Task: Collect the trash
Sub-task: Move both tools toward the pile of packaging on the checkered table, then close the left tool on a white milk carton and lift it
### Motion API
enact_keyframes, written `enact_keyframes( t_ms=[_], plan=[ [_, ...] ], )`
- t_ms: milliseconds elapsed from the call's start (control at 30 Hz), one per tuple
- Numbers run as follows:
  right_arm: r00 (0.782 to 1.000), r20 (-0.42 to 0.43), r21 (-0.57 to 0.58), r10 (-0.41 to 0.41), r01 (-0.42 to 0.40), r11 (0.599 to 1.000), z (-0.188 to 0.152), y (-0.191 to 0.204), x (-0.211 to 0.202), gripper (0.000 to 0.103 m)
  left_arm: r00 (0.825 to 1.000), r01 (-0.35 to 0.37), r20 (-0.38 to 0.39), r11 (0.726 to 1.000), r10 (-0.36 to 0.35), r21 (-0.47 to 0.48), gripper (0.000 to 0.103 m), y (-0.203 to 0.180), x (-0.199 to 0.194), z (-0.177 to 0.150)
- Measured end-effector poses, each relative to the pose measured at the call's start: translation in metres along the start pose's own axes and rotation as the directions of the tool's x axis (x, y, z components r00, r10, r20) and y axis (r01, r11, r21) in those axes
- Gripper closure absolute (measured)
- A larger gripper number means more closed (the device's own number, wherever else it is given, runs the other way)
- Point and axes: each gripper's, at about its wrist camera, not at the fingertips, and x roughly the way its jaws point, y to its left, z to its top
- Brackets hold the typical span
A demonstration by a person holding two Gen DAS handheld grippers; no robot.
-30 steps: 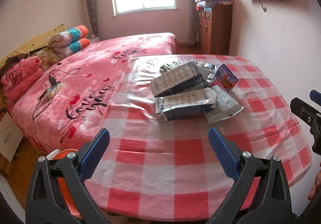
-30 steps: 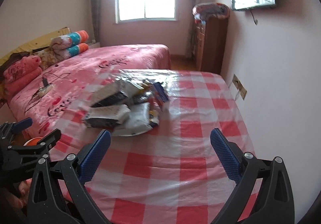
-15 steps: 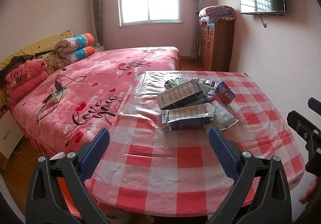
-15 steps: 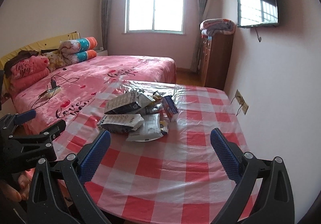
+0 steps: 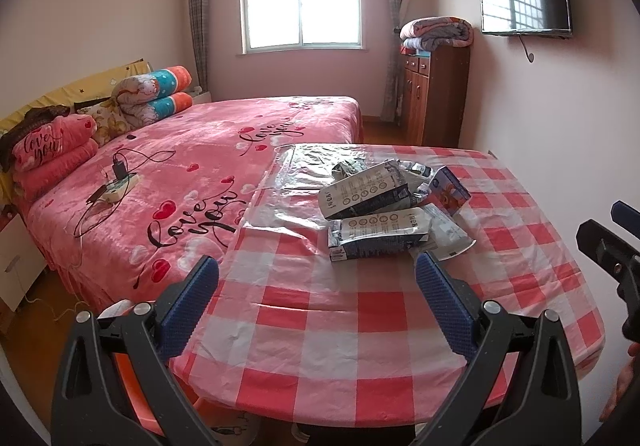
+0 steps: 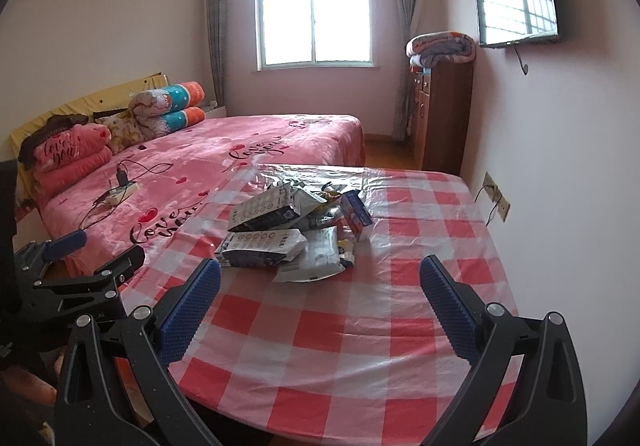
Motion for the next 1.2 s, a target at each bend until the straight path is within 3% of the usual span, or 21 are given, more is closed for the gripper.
enact_keyframes(
  t_ms=[567, 767, 967, 1200],
  plan=[
    [0.999, -0.044, 0.036, 0.021, -0.019, 0.999, -0.004, -0.007, 0.005, 0.005, 0.999, 0.0, -0.047, 1.0, 0.0, 0.003, 0.004, -0.004, 0.017, -0.009],
    [0.996, -0.087, 0.049, 0.006, -0.002, 0.999, -0.013, -0.012, 0.026, 0.005, 0.995, -0.006, -0.098, 1.0, 0.007, 0.014, 0.004, 0.0, 0.04, -0.023],
    [0.982, -0.175, 0.137, 0.071, -0.047, 0.989, -0.032, -0.029, 0.059, 0.005, 0.986, -0.003, -0.168, 1.0, 0.0, -0.015, 0.004, 0.018, 0.067, -0.039],
    [0.962, -0.226, 0.23, 0.154, -0.101, 0.968, -0.041, -0.045, 0.092, 0.005, 0.974, 0.092, -0.201, 0.991, -0.109, -0.096, 0.004, 0.034, 0.094, -0.031]
  ],
)
